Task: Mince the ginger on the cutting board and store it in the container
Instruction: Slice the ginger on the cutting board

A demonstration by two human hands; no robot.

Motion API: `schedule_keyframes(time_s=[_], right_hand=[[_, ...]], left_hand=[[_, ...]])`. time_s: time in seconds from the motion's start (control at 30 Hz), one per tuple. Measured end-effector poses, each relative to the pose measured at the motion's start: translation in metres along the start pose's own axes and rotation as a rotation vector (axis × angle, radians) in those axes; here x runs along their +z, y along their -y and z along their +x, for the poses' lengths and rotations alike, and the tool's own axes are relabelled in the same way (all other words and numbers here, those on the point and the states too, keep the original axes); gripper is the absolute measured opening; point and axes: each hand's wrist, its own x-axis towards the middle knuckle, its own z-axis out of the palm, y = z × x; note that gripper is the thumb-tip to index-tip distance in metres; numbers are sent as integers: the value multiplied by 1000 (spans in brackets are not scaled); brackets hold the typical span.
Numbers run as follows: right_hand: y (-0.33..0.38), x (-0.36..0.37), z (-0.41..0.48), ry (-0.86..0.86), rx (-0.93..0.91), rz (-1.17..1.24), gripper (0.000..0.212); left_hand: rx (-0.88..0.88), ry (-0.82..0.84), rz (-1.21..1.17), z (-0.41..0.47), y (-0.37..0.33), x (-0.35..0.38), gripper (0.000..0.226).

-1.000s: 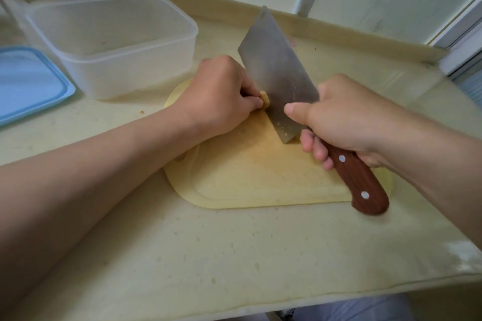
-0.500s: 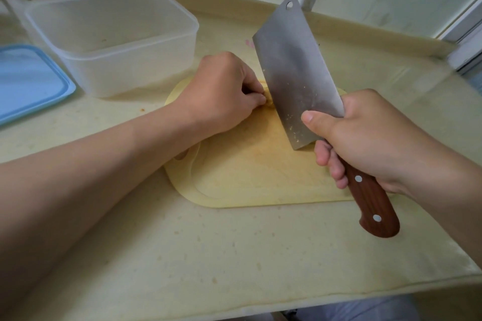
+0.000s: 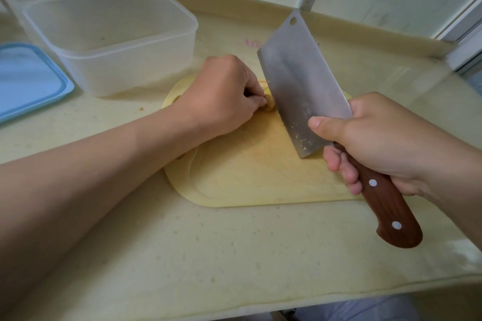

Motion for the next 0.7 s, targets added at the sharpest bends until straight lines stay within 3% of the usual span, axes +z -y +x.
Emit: schedule_keyframes(time_s=[0.2, 0.7], right_hand=[[0, 2, 1, 36, 42, 147, 19], [-3, -8, 19, 125, 94, 232, 17]], left_hand=[[-13, 41, -1, 3, 2, 0, 12], [-69, 33, -14, 7, 3, 2, 10]])
